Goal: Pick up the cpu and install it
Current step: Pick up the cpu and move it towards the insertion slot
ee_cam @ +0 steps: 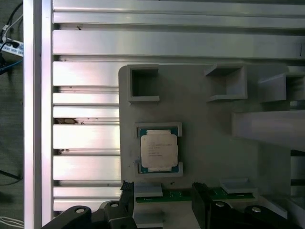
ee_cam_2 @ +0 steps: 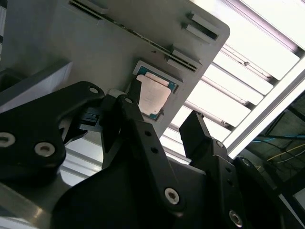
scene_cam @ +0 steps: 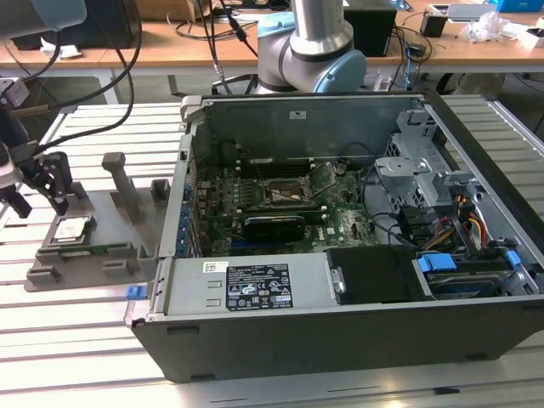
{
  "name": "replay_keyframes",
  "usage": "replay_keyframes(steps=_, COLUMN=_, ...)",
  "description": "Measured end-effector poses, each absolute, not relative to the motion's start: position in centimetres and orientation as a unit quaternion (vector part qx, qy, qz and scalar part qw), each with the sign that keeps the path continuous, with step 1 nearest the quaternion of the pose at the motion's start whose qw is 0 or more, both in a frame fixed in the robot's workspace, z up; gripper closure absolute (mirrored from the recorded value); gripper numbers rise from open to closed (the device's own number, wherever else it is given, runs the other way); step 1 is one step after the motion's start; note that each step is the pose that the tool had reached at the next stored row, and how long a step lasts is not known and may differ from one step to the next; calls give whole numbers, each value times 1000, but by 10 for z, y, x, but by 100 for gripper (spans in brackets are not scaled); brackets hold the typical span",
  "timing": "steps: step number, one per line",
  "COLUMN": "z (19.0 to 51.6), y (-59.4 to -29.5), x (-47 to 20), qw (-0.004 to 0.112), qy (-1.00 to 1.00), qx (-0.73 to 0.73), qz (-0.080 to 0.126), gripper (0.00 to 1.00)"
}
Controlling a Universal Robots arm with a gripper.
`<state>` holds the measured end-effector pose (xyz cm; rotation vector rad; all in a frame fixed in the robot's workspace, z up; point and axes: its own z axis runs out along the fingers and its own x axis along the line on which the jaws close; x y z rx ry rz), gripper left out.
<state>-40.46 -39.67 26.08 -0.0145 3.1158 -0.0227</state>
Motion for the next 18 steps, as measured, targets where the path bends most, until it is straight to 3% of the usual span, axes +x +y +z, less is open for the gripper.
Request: replay_keyframes(steps=18, z=255, y=-397, x=-404, qw=13, qy=1000, qx=-5, qz=-10, gripper=40)
